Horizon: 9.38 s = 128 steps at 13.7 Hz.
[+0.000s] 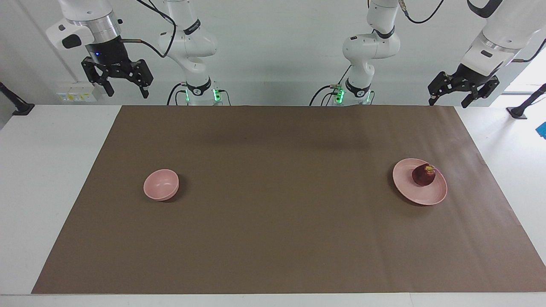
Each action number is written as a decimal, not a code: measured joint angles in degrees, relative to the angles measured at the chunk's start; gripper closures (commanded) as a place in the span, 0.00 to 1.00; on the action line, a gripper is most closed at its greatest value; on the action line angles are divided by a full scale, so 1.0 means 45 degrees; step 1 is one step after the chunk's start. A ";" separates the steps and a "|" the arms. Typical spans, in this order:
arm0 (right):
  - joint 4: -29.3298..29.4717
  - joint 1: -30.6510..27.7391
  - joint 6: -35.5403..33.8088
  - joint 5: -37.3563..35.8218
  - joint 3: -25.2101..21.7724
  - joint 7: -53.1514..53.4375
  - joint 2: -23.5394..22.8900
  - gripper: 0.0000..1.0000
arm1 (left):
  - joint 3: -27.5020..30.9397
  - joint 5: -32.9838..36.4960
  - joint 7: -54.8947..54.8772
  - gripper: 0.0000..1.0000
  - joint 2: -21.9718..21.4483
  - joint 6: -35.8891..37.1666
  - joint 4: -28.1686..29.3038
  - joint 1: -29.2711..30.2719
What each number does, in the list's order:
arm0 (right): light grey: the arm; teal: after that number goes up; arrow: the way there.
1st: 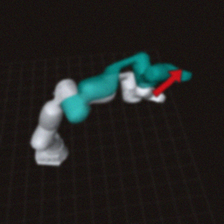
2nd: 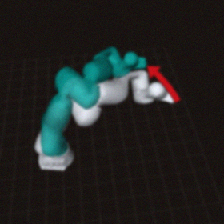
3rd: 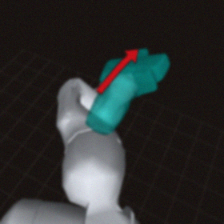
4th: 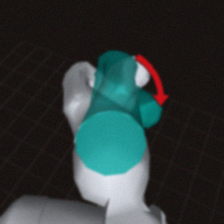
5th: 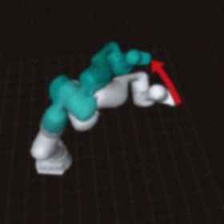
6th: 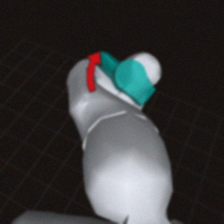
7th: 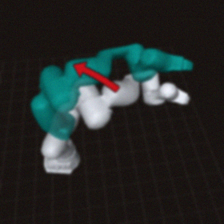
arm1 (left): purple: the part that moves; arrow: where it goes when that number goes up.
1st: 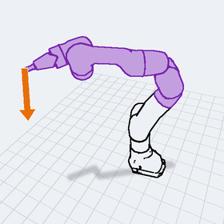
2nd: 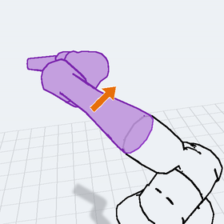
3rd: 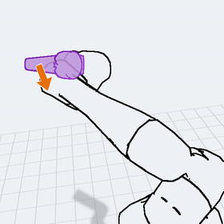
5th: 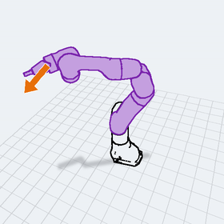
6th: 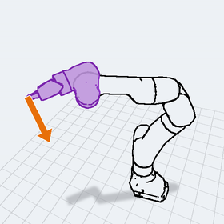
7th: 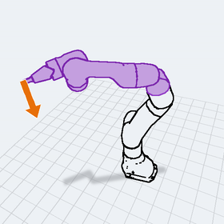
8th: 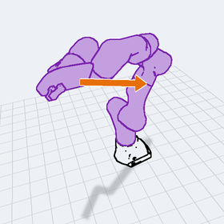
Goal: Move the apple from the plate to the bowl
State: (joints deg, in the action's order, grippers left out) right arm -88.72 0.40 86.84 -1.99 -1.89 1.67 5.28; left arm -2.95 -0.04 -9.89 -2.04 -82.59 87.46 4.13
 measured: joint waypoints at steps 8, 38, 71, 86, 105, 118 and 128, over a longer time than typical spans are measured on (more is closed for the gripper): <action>0.0000 0.0000 0.0000 0.0000 0.0000 0.0000 0.0000 0.00 | -0.0009 0.0000 -0.0001 0.00 0.0000 0.0000 0.0011 -0.0004; 0.0000 0.0000 0.0000 0.0000 0.0000 0.0000 0.0000 0.00 | 0.0127 0.0038 -0.1365 0.00 0.3123 -0.9110 0.5860 0.1247; 0.0000 0.0046 -0.0628 0.0000 0.0036 0.0000 0.0024 0.00 | -0.0154 -0.0333 0.2123 1.00 0.4689 -0.2319 0.1486 0.0538; -0.2265 -0.0097 0.1287 0.4813 -0.0035 -0.1257 0.0024 0.00 | -0.1458 -0.9098 1.2264 1.00 0.4680 0.0768 0.0082 -0.0489; -0.5562 -0.0586 0.1521 1.6461 -0.0028 -0.3096 -0.0736 0.00 | -0.3931 -1.8039 1.7401 1.00 0.3210 -0.6191 0.1960 -0.3830; -0.5705 -0.1006 -0.0074 1.6804 -0.0084 -0.2112 -0.0548 0.00 | -0.4229 -1.9246 1.7438 1.00 0.3267 -0.9764 0.2150 -0.5756; -0.6074 -0.0996 -0.0264 1.6720 -0.0105 -0.2112 -0.0333 1.00 | -0.4363 -1.9558 1.7496 1.00 0.3233 -1.1041 0.2135 -0.6211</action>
State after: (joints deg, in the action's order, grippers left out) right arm -116.05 -4.08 85.66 73.25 -2.37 -7.84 3.79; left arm -22.59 -88.05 68.84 12.51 -132.28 97.06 -23.82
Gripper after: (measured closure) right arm 0.220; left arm 0.220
